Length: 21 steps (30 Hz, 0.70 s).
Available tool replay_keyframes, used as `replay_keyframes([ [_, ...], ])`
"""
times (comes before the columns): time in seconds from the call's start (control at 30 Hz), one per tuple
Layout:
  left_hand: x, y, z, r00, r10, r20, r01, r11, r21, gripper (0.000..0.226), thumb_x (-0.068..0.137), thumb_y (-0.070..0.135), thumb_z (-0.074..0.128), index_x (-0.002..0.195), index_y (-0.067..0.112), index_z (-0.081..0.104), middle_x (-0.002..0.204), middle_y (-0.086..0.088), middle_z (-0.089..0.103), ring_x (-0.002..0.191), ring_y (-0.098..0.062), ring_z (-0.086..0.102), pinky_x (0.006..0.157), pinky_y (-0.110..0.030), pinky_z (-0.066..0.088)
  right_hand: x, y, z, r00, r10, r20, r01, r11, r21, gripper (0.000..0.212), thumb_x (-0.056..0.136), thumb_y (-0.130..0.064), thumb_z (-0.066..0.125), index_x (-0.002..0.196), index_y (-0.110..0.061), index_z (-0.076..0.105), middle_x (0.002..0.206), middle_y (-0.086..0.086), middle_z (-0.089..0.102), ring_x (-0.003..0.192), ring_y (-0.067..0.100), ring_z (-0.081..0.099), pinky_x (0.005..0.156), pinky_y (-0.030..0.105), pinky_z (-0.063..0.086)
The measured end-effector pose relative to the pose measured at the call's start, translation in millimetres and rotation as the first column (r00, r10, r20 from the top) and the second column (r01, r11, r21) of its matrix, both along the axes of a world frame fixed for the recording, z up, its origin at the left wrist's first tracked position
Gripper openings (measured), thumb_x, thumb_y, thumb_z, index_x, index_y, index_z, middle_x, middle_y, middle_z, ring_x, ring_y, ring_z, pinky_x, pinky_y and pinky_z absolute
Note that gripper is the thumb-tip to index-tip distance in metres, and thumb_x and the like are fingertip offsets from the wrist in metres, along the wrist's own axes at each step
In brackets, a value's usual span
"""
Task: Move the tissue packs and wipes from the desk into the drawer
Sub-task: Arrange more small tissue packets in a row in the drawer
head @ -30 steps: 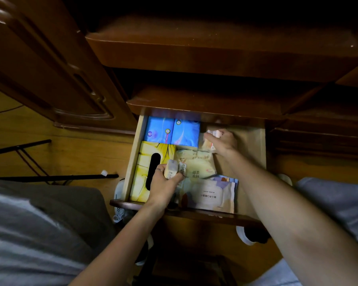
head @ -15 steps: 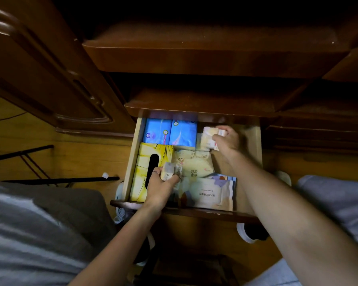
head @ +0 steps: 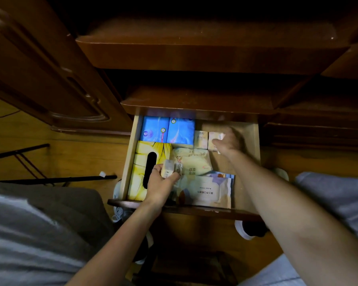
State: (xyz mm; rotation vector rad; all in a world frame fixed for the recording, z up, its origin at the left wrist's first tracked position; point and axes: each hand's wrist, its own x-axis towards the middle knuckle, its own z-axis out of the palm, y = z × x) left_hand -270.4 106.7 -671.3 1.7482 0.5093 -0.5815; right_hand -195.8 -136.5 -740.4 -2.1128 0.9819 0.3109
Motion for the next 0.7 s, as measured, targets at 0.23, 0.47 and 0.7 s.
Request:
replay_keyframes([
  [0.23, -4, -4, -1, 1.0, -0.007, 0.015, 0.007, 0.999, -0.046, 0.032, 0.083, 0.01, 0.075, 0.108, 0.012, 0.057, 0.096, -0.006, 0.07, 0.086, -0.017, 0.069, 0.075, -0.031, 0.055, -13, -11, -6, 0.992, 0.12, -0.041, -0.127, 0.922, -0.366, 0.087, 0.084, -0.048, 0.076, 0.147, -0.009, 0.031, 0.151, 0.017, 0.035, 0.133, 0.035, 0.045, 0.098, 0.043, 0.047],
  [0.47, -4, -6, 1, 1.0, -0.014, 0.027, 0.016, 0.999, -0.043, 0.026, 0.084, 0.008, 0.073, 0.095, 0.021, 0.054, 0.088, -0.001, 0.066, 0.077, -0.01, 0.064, 0.049, -0.01, 0.045, -43, 2, -7, 0.865, 0.439, -0.242, -0.491, 0.649, -0.58, 0.076, 0.078, -0.052, 0.074, 0.136, -0.013, 0.041, 0.137, 0.016, 0.043, 0.12, 0.032, 0.046, 0.096, 0.041, 0.048],
  [0.7, -6, -3, -1, 1.0, -0.018, 0.023, 0.018, 0.999, -0.035, 0.029, 0.084, 0.009, 0.073, 0.105, 0.019, 0.055, 0.097, -0.003, 0.068, 0.084, -0.013, 0.066, 0.059, -0.019, 0.05, -54, -7, -11, 0.872, 0.429, -0.236, -0.486, 0.697, -0.528, 0.065, 0.086, -0.011, 0.065, 0.145, -0.01, 0.038, 0.147, 0.017, 0.043, 0.131, 0.035, 0.04, 0.105, 0.041, 0.043],
])
